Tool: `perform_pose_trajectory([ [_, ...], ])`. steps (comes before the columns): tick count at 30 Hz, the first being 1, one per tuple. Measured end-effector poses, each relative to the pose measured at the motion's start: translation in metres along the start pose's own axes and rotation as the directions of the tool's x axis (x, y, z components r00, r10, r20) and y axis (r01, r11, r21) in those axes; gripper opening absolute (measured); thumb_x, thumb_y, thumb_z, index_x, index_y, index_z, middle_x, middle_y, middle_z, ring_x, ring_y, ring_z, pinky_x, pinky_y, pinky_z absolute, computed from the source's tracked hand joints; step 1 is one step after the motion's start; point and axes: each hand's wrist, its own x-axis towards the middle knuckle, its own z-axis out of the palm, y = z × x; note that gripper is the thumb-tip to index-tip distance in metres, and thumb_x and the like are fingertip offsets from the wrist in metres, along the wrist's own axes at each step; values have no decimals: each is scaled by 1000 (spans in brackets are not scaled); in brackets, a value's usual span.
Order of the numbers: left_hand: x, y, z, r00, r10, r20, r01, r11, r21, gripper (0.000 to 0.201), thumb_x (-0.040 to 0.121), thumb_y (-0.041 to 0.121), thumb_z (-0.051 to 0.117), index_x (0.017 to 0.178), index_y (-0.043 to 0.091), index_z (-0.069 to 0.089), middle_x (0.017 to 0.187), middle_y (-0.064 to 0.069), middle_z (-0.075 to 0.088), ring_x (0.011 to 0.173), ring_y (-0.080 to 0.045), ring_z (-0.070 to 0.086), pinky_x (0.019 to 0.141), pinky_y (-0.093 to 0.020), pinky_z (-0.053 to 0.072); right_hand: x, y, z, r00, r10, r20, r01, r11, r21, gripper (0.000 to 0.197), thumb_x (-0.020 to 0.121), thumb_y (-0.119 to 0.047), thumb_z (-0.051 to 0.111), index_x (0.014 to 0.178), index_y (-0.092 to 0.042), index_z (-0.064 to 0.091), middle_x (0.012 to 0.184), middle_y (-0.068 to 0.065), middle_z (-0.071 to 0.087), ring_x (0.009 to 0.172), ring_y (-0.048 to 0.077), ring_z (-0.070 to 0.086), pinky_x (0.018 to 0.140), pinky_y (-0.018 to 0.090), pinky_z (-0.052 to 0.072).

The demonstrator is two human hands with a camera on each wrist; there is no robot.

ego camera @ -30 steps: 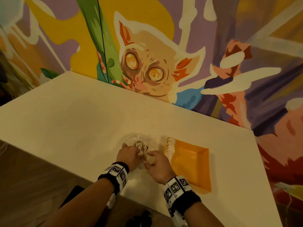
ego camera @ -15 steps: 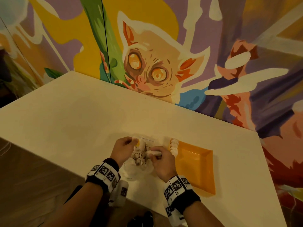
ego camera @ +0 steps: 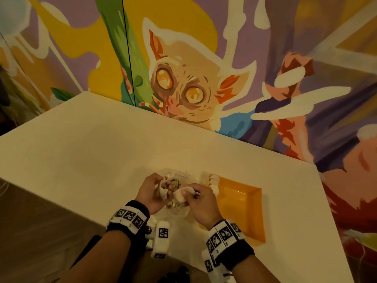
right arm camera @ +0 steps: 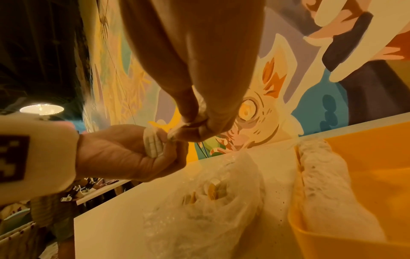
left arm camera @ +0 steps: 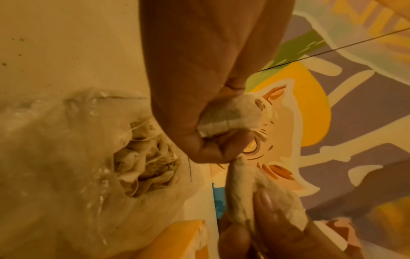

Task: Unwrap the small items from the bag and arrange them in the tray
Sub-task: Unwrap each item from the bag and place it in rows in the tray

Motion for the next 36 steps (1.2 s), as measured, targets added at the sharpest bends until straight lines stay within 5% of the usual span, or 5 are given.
perform_pose_trajectory([
  [13,-9,-19,30,969,143,200,-245,584,774,24,84,28,75,98,9,70,66,-3,50,52,-14,37,45,-22,27,-1,-3,-48,992,39,-119,-34,999,42,15,76,-20,82,88,-16,74,77,-4,73,70,6,67,64,20,52],
  [22,12,-39,48,946,311,96,-255,526,811,10,88,28,70,88,19,72,63,-6,45,52,-18,38,43,-23,31,16,24,-79,974,123,-188,-157,971,-178,22,85,-21,73,66,-25,63,69,-8,63,69,12,60,66,29,51],
  [28,31,-62,45,937,327,119,-200,227,953,14,92,26,63,95,13,69,64,-1,58,42,-17,47,38,-23,36,43,51,-114,907,283,-313,-366,896,-250,15,87,-9,67,79,-21,64,86,8,71,84,28,69,76,42,59],
  [33,42,-79,41,931,318,181,-155,-107,982,25,93,31,59,109,15,70,115,-1,66,105,-20,61,84,-27,49,58,58,-121,866,392,-311,-494,767,-410,28,86,0,55,62,-15,55,63,4,58,55,17,52,46,23,40],
  [36,50,-87,35,946,292,145,-100,-164,981,29,92,37,58,112,18,66,123,-1,61,108,-20,58,87,-30,50,62,60,-118,848,428,-313,-528,734,-427,25,88,-7,54,63,-12,55,61,1,52,50,12,41,44,20,30],
])
